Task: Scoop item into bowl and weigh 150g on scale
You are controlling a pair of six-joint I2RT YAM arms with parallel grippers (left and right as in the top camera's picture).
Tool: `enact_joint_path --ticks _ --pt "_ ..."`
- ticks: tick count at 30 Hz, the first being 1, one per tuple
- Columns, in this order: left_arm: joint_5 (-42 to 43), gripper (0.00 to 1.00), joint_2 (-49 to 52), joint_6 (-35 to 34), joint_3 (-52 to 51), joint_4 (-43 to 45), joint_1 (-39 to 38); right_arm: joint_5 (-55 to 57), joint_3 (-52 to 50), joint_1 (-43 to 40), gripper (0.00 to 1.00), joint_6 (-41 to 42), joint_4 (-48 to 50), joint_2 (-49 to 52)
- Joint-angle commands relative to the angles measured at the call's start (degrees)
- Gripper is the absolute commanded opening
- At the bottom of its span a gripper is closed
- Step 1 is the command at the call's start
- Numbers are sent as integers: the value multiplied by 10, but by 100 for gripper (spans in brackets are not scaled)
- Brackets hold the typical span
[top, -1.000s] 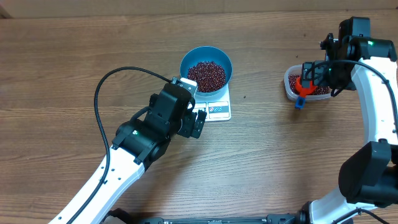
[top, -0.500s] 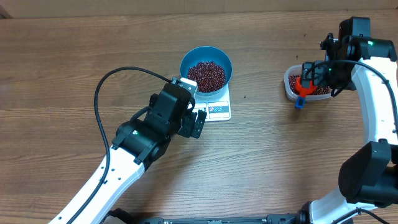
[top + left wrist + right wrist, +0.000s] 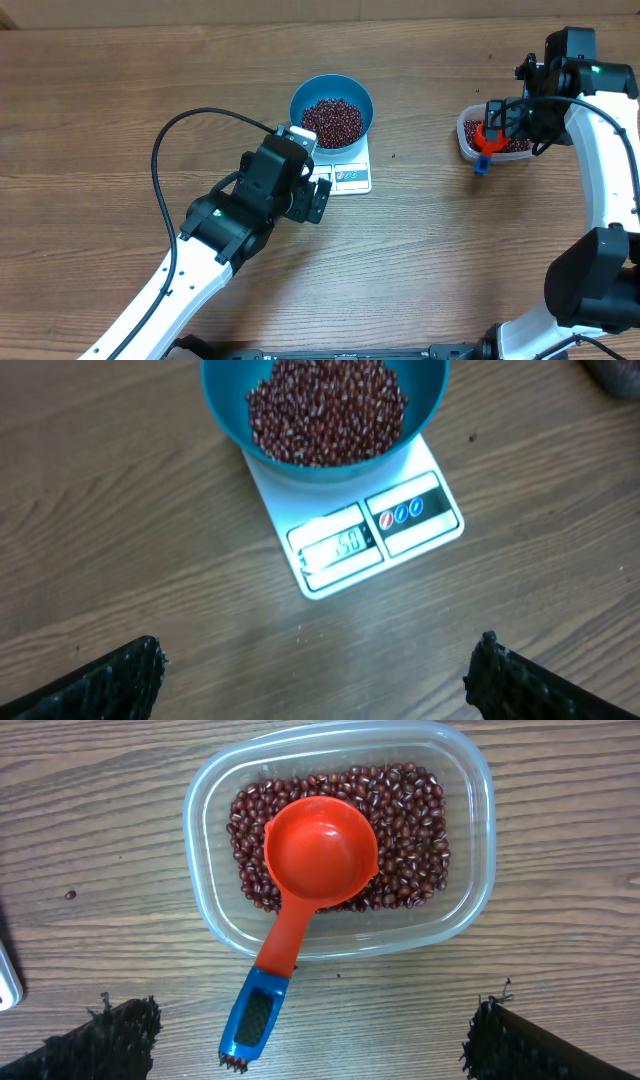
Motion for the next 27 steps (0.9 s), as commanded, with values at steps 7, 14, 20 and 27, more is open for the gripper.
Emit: enact_joint_path --ticks 7,14,20,27 --pt "47 100 -93 4 -80 -6 38 -5 15 -4 100 -5 2 -9" --pt "101 100 -200 3 -190 44 87 -5 15 -4 100 -5 2 -9" --pt "101 100 -322 0 -277 139 125 -5 15 -4 100 -5 2 -9" --pt "101 100 -438 0 -347 229 196 -5 15 -4 100 -5 2 -9"
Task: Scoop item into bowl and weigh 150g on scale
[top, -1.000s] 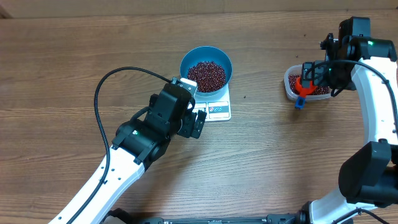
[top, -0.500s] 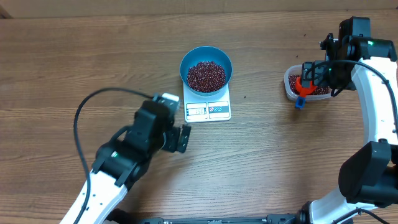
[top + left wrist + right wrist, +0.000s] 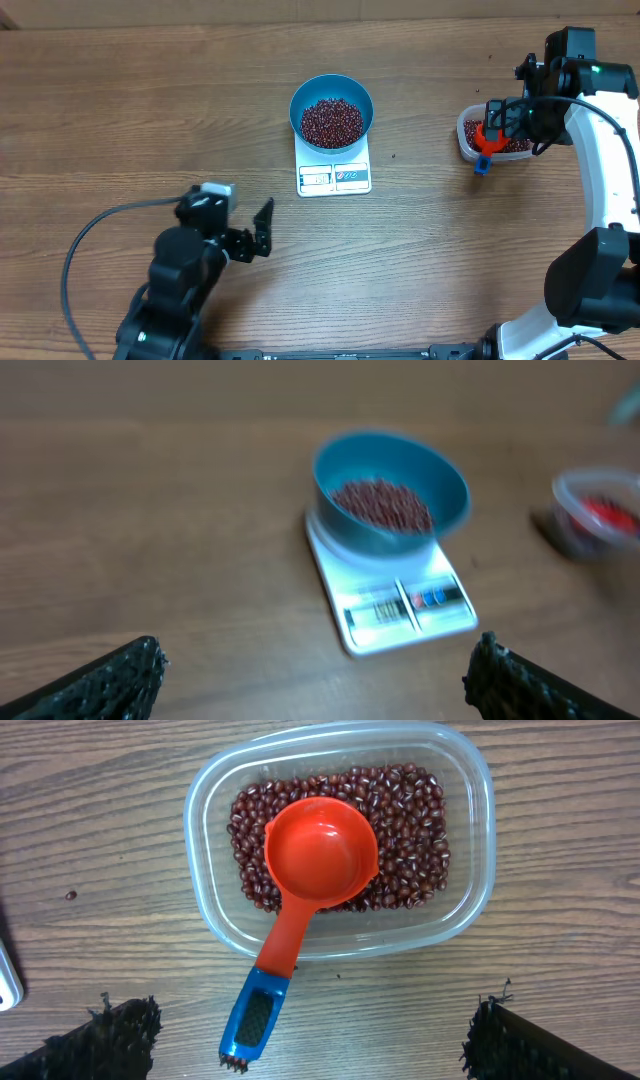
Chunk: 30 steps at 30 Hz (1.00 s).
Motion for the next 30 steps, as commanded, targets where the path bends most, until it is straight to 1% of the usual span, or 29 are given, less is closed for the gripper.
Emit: enact_joint_path --ticks 1,8,10,16,19,23,26,30 --pt "7 100 -43 2 -32 28 36 -5 15 -4 100 -5 2 -9" --pt "11 100 -121 2 -105 124 101 -5 15 -4 100 -5 2 -9" --pt "11 100 -141 2 -135 170 120 -5 15 -4 100 -5 2 -9" --pt "11 100 -205 3 -235 348 157 -5 15 -4 100 -5 2 -9" --pt "10 100 -240 5 -282 403 168 -5 15 -4 100 -5 2 -9" --pt "6 100 -281 14 -285 324 173 -5 15 -4 100 -5 2 -9" --pt "6 100 -311 31 -285 246 173 -5 15 -4 100 -5 2 -9" --pt "6 100 -310 55 -285 170 173 -5 15 -4 100 -5 2 -9"
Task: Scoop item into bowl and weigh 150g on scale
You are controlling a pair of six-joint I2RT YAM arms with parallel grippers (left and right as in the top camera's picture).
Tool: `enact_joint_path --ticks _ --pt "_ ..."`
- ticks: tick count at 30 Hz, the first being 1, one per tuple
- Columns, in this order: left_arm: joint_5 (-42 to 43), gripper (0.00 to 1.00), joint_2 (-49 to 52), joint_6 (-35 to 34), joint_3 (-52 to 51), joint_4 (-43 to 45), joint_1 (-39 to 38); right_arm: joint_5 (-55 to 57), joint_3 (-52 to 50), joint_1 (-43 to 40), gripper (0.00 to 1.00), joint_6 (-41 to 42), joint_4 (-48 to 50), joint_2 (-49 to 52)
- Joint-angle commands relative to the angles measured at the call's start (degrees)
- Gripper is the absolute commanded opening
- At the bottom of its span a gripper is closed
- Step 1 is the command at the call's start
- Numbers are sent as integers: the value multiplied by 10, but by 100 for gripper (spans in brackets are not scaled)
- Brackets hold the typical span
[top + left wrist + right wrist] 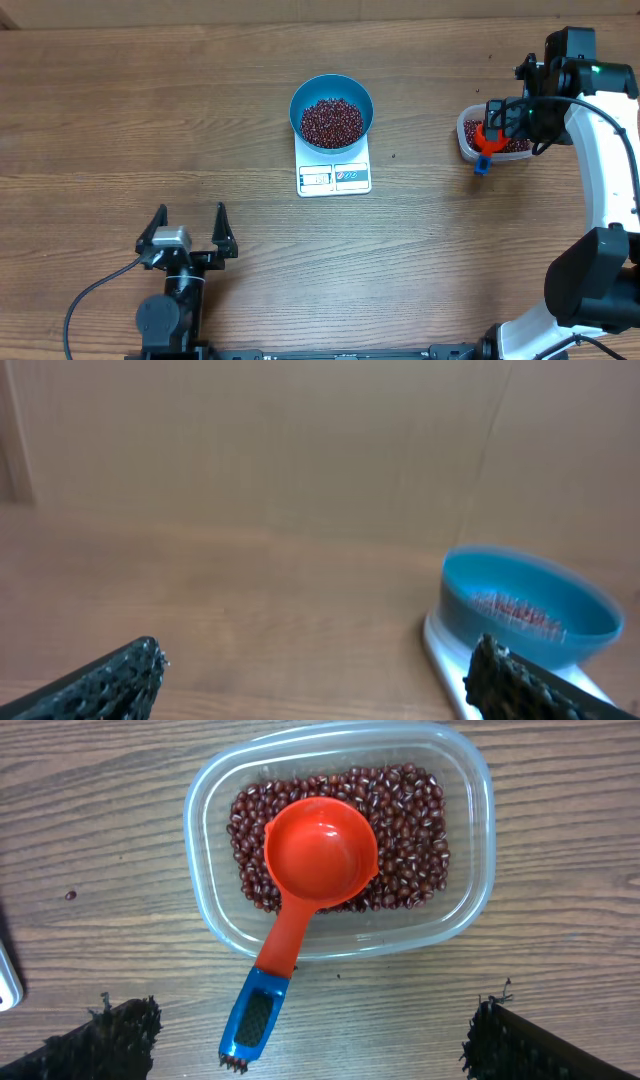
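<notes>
A blue bowl [331, 110] full of red beans stands on the white scale [334, 177] at the table's middle. The bowl [520, 605] and the scale's edge [445, 655] show blurred in the left wrist view. My left gripper [187, 228] is open and empty, low near the front edge, far from the scale. At the right, a clear tub [470, 840] holds beans and a red scoop [318, 855] whose blue handle [255, 1020] sticks out over the rim. My right gripper [310, 1040] hovers open above the tub [466, 140], touching nothing.
Brown wooden table [120, 120] all round. A tan wall [250, 450] rises behind the table in the left wrist view. A stray bean [69, 895] lies left of the tub.
My left arm has drawn back further toward the front edge, and its open gripper now points level across the table instead of down. The right gripper, scoop and bowl have not moved.
First my left gripper hung open just in front of the scale, looking down on its display. Then it stood open well back to the front left. Now it sits folded at the front edge. My right gripper stayed open over the tub throughout.
</notes>
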Motion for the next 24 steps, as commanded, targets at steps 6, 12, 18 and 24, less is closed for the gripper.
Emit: enact_joint_path --ticks 6,12,18,24 --pt "-1 99 -7 111 -2 -43 3 -5 15 -4 100 -5 2 -9" --pt "-2 100 -7 117 -2 -43 3 -5 15 -4 100 -5 2 -9" --pt "0 100 -7 104 -2 -42 3 -5 15 -4 100 -5 2 -9" --pt "0 100 -7 104 -2 -42 3 -5 15 -4 100 -5 2 -9"
